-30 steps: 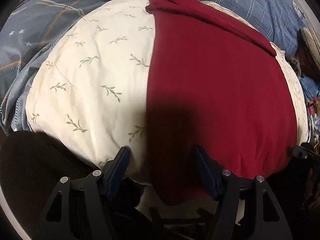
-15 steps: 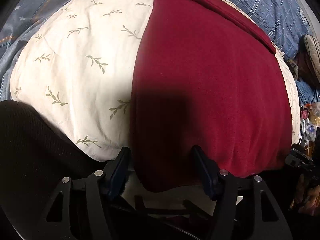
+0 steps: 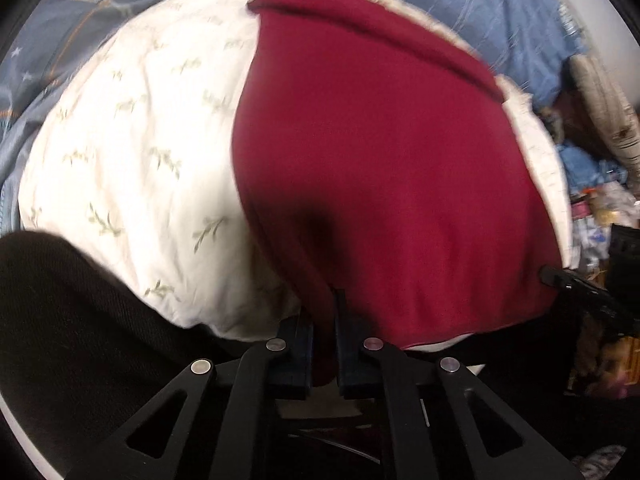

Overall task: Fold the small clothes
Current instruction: 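Grasp the hem with both tools and lift it toward the collar, then lay the hem over the collar end with both tools, release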

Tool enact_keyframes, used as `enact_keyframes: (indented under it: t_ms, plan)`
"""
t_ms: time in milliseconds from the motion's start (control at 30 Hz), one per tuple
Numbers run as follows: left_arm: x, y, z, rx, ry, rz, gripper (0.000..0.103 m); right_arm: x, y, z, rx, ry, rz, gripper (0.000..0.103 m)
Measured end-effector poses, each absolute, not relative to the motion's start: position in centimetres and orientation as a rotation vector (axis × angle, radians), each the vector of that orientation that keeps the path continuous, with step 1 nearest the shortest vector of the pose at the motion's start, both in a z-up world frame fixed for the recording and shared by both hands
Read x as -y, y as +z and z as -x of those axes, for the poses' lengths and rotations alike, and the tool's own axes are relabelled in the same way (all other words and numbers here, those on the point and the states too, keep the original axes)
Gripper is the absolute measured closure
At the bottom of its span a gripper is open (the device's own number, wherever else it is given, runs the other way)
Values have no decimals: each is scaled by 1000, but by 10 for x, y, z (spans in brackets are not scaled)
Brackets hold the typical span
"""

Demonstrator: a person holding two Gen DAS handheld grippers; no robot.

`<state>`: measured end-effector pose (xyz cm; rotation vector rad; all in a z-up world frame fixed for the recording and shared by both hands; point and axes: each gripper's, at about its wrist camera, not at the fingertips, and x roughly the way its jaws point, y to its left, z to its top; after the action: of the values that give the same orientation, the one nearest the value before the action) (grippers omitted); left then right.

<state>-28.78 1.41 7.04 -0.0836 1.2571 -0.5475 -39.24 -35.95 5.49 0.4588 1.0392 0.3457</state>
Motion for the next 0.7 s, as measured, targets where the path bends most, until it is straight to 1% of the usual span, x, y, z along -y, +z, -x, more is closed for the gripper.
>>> enact_keyframes:
  t_ms: [200, 433, 533, 700]
  plan:
    - [-36, 112, 268, -1116, -623, 219, 97, 366, 90, 371, -909, 398, -487, 95]
    - [-37, 149, 209, -915, -609, 263, 97, 404, 130, 305, -741, 288, -530, 97]
    - [-27, 158, 177, -861, -605, 270, 97, 421, 137, 269, -714, 249, -549, 97]
    - [5, 153, 132, -805, -562, 257, 97, 442, 130, 206, -728, 167, -527, 98]
